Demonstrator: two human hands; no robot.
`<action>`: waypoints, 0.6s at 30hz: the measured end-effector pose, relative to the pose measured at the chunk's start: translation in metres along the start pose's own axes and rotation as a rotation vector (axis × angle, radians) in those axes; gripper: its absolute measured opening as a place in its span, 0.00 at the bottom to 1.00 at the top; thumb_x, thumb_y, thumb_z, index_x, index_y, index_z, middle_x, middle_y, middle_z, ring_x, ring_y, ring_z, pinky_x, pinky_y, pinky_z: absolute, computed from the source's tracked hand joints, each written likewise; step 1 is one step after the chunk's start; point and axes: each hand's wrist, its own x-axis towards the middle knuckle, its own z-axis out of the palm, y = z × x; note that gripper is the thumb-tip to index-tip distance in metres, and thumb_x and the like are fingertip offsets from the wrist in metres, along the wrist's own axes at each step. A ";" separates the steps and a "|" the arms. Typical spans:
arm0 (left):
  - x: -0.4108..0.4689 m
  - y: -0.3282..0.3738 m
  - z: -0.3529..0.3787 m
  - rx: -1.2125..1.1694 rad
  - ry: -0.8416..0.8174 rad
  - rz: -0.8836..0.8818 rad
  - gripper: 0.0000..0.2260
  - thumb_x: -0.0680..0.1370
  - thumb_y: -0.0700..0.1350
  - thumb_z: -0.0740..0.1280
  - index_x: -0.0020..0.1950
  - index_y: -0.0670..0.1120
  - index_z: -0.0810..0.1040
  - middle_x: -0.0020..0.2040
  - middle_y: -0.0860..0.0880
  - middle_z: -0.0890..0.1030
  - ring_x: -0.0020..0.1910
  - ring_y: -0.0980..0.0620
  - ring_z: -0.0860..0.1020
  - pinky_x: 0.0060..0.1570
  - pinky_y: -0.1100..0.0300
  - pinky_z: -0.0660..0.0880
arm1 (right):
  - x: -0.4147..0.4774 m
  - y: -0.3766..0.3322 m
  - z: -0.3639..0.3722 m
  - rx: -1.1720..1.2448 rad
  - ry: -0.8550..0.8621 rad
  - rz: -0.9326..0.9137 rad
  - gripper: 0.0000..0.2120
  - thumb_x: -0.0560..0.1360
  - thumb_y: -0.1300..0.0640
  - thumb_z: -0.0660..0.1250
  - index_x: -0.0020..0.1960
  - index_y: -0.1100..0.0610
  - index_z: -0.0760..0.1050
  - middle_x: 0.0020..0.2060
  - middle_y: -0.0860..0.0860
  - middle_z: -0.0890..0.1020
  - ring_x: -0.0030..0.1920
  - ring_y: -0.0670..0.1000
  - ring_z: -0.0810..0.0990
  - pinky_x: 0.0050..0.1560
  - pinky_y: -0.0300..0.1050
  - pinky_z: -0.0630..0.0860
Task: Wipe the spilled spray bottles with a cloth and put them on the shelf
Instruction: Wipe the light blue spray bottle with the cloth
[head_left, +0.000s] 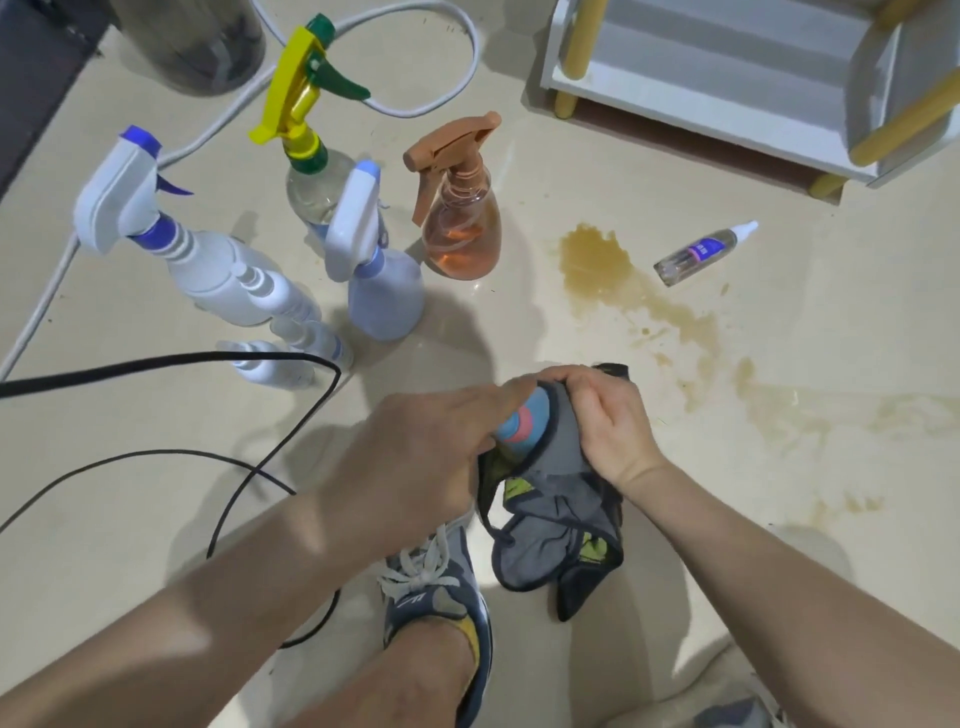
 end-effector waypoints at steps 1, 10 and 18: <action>0.004 -0.001 0.001 0.089 -0.017 0.143 0.28 0.68 0.32 0.61 0.67 0.47 0.76 0.54 0.49 0.84 0.42 0.50 0.81 0.35 0.58 0.77 | 0.006 0.001 -0.006 0.043 -0.049 0.082 0.22 0.77 0.55 0.51 0.52 0.56 0.84 0.52 0.46 0.85 0.56 0.46 0.80 0.62 0.48 0.74; 0.026 -0.019 -0.003 0.138 -0.078 0.098 0.18 0.70 0.38 0.65 0.59 0.47 0.79 0.43 0.49 0.83 0.38 0.46 0.80 0.35 0.58 0.73 | -0.045 -0.042 0.022 -0.017 0.462 0.167 0.16 0.81 0.54 0.52 0.56 0.55 0.78 0.52 0.48 0.80 0.56 0.50 0.75 0.57 0.38 0.68; 0.018 -0.009 0.008 0.145 -0.176 0.145 0.16 0.68 0.35 0.69 0.54 0.47 0.78 0.42 0.52 0.82 0.37 0.50 0.80 0.33 0.64 0.75 | -0.032 -0.008 0.025 0.086 0.363 0.098 0.23 0.79 0.51 0.48 0.58 0.57 0.79 0.57 0.48 0.81 0.60 0.48 0.77 0.65 0.50 0.71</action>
